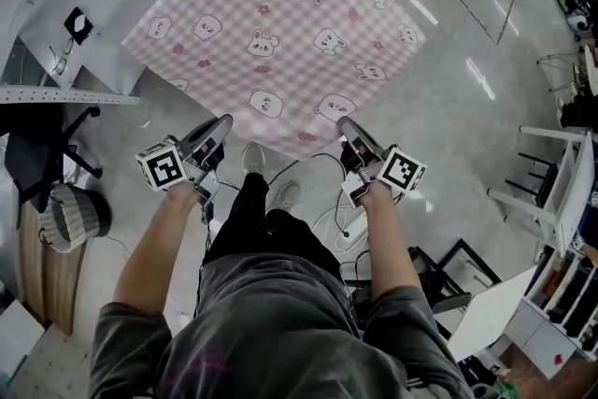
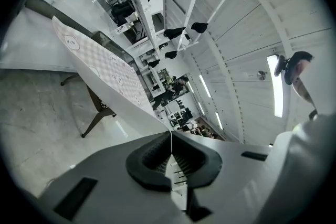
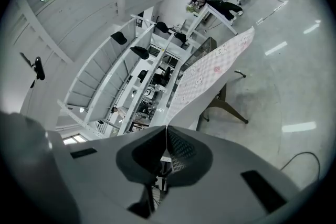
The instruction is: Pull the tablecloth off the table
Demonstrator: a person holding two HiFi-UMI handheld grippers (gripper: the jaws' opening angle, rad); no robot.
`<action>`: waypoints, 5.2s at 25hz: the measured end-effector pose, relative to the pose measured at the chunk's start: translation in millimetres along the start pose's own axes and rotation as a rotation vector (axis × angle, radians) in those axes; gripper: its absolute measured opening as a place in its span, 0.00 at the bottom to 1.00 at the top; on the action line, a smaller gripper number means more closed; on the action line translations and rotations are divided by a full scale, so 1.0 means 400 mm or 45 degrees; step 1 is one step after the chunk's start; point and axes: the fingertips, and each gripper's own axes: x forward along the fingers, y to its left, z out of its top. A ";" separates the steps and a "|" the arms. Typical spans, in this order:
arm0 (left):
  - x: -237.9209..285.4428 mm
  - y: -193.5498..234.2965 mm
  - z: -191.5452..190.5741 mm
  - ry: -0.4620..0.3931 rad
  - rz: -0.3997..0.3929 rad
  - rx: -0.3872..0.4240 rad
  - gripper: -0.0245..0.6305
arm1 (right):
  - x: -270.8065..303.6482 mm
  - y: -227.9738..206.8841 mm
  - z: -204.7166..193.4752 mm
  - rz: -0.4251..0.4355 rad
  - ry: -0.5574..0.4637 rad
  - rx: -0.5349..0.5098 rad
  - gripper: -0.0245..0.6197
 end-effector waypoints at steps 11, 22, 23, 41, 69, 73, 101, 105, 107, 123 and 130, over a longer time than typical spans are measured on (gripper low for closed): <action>-0.074 -0.166 -0.061 -0.043 -0.060 0.083 0.04 | -0.135 0.108 -0.039 0.070 0.011 -0.078 0.05; -0.140 -0.306 -0.117 -0.075 -0.125 0.138 0.04 | -0.261 0.194 -0.073 0.102 0.020 -0.155 0.05; -0.144 -0.318 -0.120 -0.078 -0.133 0.146 0.04 | -0.271 0.198 -0.075 0.098 0.019 -0.163 0.05; -0.266 -0.551 -0.159 -0.153 -0.268 0.223 0.04 | -0.425 0.381 -0.116 0.240 0.004 -0.224 0.05; -0.340 -0.742 -0.139 -0.265 -0.417 0.277 0.04 | -0.528 0.582 -0.107 0.403 -0.075 -0.272 0.05; -0.334 -0.759 -0.126 -0.267 -0.449 0.270 0.04 | -0.530 0.606 -0.097 0.435 -0.084 -0.260 0.05; -0.254 -0.794 -0.015 -0.268 -0.494 0.346 0.04 | -0.492 0.613 0.043 0.431 -0.156 -0.325 0.05; -0.245 -0.790 -0.013 -0.276 -0.489 0.336 0.04 | -0.484 0.606 0.047 0.434 -0.145 -0.314 0.05; -0.243 -0.787 -0.013 -0.279 -0.486 0.329 0.04 | -0.481 0.605 0.048 0.437 -0.140 -0.308 0.05; -0.238 -0.768 -0.019 -0.291 -0.467 0.310 0.04 | -0.469 0.587 0.049 0.434 -0.128 -0.296 0.05; -0.235 -0.758 -0.021 -0.293 -0.461 0.297 0.04 | -0.467 0.577 0.052 0.420 -0.131 -0.295 0.05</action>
